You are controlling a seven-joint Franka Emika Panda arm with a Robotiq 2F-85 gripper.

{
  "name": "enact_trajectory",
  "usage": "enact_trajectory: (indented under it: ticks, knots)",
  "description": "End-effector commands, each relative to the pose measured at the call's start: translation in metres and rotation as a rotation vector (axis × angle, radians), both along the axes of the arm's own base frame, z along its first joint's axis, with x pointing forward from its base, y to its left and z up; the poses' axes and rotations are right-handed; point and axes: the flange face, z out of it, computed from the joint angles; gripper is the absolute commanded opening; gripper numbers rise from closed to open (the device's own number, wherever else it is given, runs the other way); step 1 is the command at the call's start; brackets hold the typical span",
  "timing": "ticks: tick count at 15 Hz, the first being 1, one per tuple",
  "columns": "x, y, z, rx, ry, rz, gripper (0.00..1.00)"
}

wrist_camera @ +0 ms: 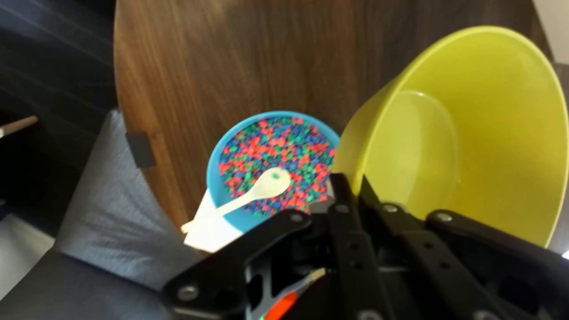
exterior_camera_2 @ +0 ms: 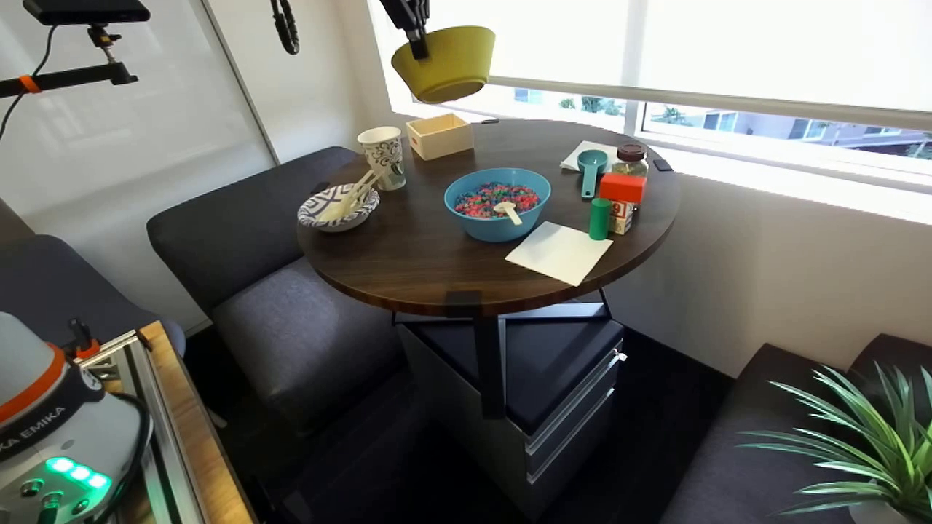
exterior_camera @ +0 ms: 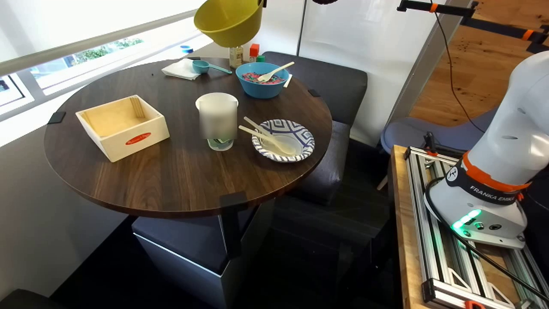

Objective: Pour the contents in the yellow bowl into the blue bowl

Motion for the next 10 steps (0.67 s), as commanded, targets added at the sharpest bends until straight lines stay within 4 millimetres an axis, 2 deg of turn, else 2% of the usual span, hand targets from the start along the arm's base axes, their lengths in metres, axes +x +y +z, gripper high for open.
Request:
enact_trajectory:
  ticks: [1,3,4,5,7,10]
  knots:
    - [0.007,0.008,-0.004,0.048,0.012,0.012,0.06]
    - [0.017,0.018,-0.010,0.096,0.032,0.028,0.06]
    - [0.020,0.019,-0.011,0.102,0.034,0.030,0.06]
    - [0.014,0.013,-0.012,0.104,0.026,0.002,0.01]
    - [0.033,0.000,-0.031,0.208,-0.004,-0.096,0.01]
    - [0.065,-0.013,-0.070,0.345,-0.076,-0.158,0.01]
